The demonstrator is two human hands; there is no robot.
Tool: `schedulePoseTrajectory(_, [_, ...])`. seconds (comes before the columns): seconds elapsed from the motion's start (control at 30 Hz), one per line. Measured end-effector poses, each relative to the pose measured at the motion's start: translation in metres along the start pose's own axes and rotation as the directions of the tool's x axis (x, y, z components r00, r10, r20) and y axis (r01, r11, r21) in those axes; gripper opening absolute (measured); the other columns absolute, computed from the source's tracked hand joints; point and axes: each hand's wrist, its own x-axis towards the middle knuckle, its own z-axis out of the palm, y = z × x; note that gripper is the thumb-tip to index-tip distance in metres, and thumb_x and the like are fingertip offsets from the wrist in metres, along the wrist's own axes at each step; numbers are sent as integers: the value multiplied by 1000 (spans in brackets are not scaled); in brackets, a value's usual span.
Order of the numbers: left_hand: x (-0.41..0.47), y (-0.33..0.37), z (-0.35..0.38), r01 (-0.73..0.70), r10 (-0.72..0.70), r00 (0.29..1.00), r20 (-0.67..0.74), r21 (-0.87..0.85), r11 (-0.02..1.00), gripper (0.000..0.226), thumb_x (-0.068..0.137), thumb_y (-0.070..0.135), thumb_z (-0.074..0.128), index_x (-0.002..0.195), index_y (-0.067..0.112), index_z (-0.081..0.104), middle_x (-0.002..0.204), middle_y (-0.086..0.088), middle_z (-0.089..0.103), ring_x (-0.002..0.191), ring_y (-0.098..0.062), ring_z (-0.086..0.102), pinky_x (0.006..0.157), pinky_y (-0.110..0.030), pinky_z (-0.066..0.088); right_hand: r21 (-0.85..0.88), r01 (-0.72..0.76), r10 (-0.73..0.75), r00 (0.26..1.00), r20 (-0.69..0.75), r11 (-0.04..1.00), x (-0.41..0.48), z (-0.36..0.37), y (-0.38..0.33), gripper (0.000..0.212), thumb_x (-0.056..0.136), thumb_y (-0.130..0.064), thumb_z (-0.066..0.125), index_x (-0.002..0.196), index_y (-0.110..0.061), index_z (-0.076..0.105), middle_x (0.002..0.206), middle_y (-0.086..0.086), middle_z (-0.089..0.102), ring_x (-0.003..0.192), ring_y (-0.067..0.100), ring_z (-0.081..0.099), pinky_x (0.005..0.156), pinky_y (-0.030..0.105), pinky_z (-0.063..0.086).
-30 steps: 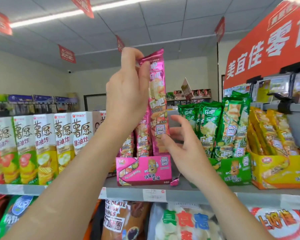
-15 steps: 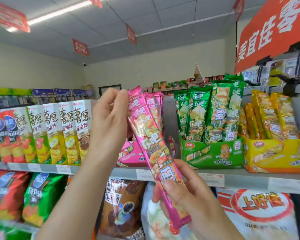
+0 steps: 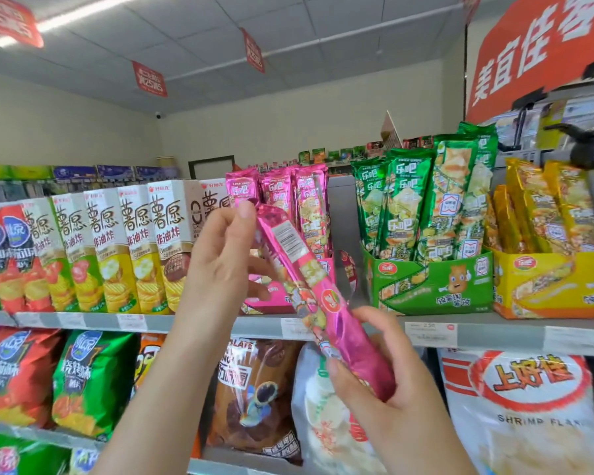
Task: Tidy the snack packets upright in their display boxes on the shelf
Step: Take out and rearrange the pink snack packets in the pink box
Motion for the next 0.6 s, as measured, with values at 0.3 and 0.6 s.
schedulePoseTrajectory(0.3, [11, -23, -23, 12, 3, 998, 57, -268, 963, 21, 94, 33, 46, 99, 24, 65, 90, -13, 72, 72, -27, 70, 63, -37, 59, -58, 44, -40, 997, 70, 997, 9, 9, 2, 48, 81, -63, 51, 128, -59, 45, 111, -19, 68, 91, 5, 68, 74, 21, 55])
schedulePoseTrajectory(0.6, [22, -33, -30, 113, -62, 992, 112, -528, 842, 6, 98, 21, 52, 95, 18, 56, 89, -13, 72, 83, -32, 69, 65, -38, 58, -530, 129, -252, 953, -167, 838, 14, 31, 11, 57, 73, -40, 77, 126, -41, 57, 113, -19, 61, 96, -1, 62, 74, 8, 44])
